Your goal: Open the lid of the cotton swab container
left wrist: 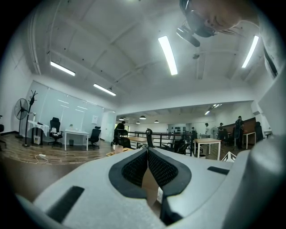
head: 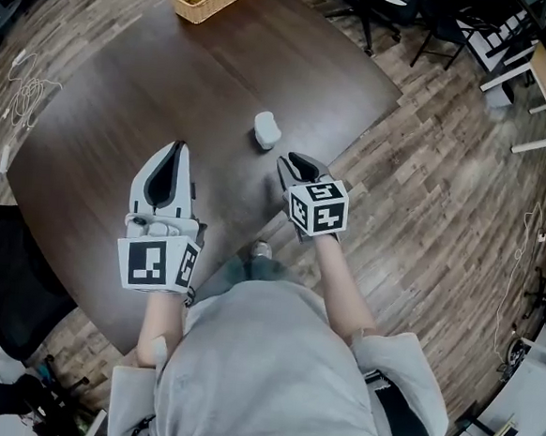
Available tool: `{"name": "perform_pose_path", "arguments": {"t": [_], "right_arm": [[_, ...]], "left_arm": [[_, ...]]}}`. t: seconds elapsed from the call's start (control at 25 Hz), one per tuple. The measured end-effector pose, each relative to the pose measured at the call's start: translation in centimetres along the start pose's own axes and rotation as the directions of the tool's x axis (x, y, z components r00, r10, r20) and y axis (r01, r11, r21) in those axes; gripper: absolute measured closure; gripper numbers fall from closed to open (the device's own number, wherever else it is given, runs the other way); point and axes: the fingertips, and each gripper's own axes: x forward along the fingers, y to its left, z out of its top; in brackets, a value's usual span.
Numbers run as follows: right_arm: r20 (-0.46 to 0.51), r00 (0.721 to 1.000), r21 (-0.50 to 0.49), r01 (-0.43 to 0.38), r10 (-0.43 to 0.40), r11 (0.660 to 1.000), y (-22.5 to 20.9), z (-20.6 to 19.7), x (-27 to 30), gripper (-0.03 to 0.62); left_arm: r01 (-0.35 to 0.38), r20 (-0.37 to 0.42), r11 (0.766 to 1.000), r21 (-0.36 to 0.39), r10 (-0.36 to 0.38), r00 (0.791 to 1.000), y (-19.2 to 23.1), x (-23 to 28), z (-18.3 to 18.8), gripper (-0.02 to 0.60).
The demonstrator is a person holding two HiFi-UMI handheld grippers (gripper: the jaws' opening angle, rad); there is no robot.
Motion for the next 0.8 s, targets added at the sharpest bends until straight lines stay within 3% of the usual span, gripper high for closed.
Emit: {"name": "perform_pose_path", "arguments": {"t": [0.36, 0.8], "right_arm": [[-0.097, 0.995, -0.045, 0.023, -0.027, 0.999, -0.6, -2.5, 5.3, 0.403], [-0.144, 0.984, -0.087, 0.092, -0.104, 0.992, -1.3, -2.7, 9.4, 0.395]], "left_arm": [[-0.088, -0.028, 0.996, -0.002, 0.088, 0.996, 2.7, -1.8, -1.1, 0.569], [-0.171, -0.051, 0.985, 0.001, 0.171, 0.984, 6.0, -3.7, -1.8, 0.569]]}}
